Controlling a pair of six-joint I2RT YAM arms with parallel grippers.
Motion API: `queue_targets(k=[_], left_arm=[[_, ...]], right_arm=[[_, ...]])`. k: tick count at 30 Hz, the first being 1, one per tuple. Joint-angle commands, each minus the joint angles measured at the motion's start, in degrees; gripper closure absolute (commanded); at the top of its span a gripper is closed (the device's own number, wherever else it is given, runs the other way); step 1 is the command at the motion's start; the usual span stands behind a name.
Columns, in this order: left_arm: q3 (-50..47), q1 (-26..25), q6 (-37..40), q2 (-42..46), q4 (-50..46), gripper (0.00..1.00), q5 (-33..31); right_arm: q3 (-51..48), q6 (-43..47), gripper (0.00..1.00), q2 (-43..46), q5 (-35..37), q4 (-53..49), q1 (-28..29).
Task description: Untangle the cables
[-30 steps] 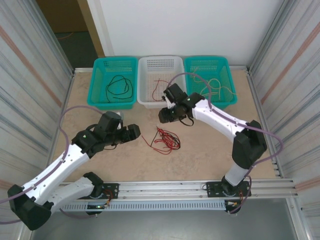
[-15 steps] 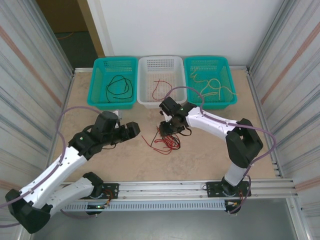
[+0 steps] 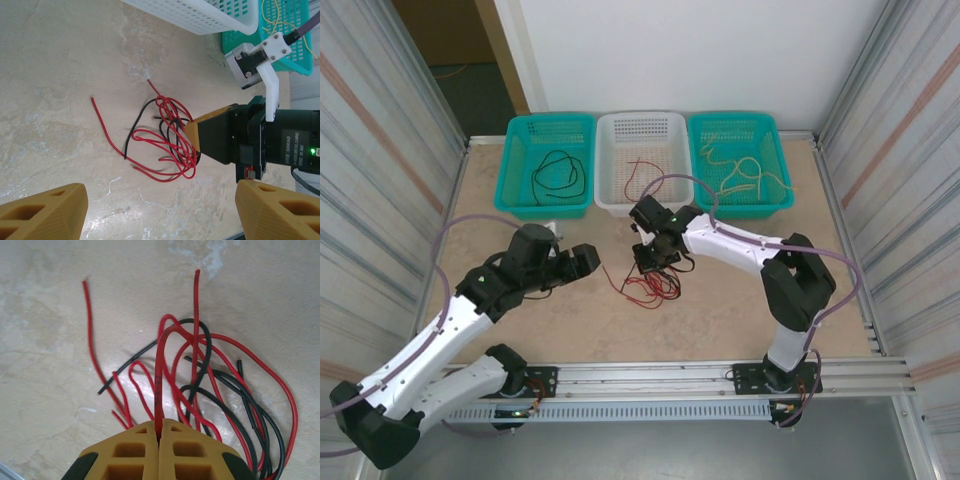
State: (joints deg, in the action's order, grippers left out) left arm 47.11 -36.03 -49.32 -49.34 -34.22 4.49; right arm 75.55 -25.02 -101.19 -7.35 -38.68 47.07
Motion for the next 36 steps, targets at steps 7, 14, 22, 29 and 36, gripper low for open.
queue_targets(k=[7,14,22,29,36], left_arm=[[0.57,0.12,1.49,-2.02,9.05,0.2,5.31],[1.75,-0.11,2.39,-4.48,13.27,0.18,6.4],[2.33,-1.32,4.0,-4.19,19.39,0.18,9.11],[1.09,-6.2,8.23,-0.59,30.73,0.14,10.57],[3.22,-8.79,13.34,-0.56,32.9,0.11,10.77]], right_arm=[[3.82,-0.4,1.0,16.6,-2.35,1.14,2.4],[7.94,-1.44,1.0,23.65,-3.88,3.04,3.03],[15.59,-1.53,1.0,25.54,-2.96,3.62,3.07],[19.94,-4.36,1.0,24.9,-3.37,7.61,2.51],[19.41,-9.84,1.0,24.82,-8.97,13.31,-0.33]])
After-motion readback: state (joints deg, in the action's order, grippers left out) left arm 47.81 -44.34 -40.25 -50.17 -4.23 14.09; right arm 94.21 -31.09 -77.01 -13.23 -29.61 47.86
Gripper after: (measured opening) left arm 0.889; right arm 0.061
